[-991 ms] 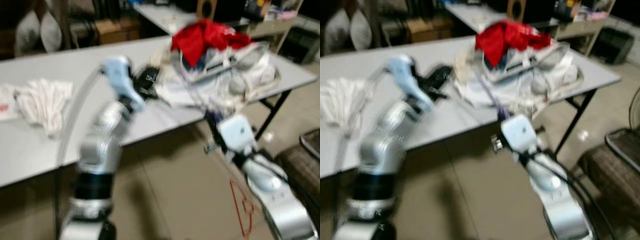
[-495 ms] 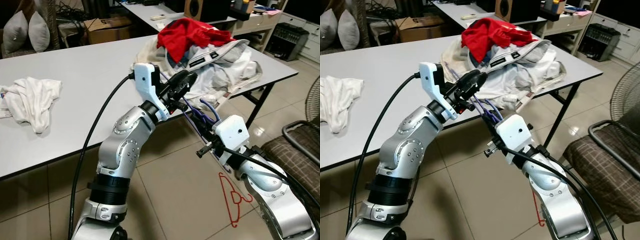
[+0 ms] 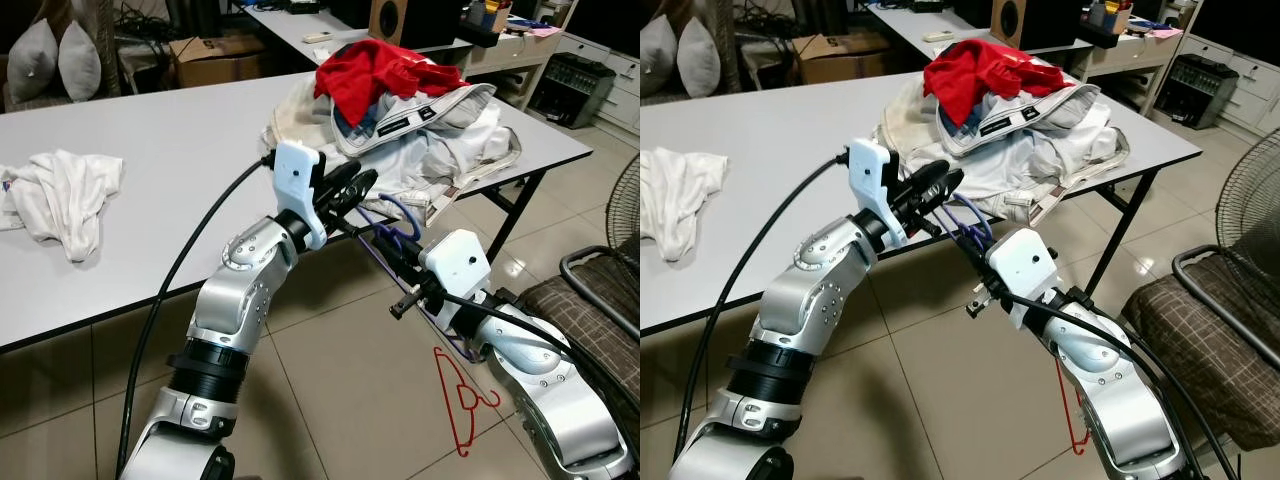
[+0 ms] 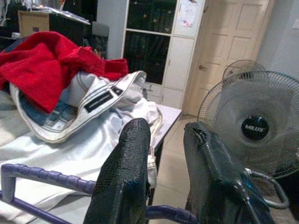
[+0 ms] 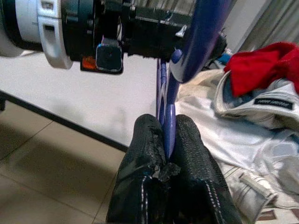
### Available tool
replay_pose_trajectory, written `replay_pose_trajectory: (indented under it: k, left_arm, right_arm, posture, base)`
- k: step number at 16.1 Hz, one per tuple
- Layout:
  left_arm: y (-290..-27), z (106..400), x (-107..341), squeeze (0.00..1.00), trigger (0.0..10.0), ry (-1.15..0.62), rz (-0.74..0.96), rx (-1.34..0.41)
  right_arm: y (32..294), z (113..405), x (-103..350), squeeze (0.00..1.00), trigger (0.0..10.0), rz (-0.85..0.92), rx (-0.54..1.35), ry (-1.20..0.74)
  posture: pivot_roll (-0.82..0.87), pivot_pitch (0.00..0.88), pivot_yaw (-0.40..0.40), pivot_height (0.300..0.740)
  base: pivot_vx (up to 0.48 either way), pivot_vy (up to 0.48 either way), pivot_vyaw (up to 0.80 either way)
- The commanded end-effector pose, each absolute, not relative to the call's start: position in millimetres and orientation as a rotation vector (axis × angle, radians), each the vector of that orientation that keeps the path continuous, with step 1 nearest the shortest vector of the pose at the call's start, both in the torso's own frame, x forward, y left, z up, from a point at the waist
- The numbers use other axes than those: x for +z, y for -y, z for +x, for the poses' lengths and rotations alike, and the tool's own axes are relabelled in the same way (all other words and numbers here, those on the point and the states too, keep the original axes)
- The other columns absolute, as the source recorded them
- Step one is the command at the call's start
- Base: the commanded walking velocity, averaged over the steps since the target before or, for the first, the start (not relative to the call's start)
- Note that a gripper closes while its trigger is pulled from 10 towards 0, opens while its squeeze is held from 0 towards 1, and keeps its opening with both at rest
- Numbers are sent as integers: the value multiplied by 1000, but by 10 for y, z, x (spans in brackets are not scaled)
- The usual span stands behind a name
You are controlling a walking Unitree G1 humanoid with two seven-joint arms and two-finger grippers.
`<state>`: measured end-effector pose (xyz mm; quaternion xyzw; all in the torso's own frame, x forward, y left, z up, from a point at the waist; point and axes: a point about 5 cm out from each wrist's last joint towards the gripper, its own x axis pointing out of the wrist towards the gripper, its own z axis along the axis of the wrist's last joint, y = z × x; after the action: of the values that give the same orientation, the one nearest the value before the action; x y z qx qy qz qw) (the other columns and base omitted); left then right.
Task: Hang hanger
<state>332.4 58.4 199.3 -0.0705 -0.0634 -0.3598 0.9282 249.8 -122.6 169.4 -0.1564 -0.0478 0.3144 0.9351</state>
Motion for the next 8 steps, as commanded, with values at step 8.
replay_pose_trajectory:
  k: [8]
  left_arm:
    - [-659, 3303, 2157, 0, 10000, 192, -328, -821]
  right_arm:
    - [1205, 2493, 1842, 0, 10000, -305, 672, 174]
  posture:
    - [50, 0, -23, 740]
  base:
    - [0, 0, 0]
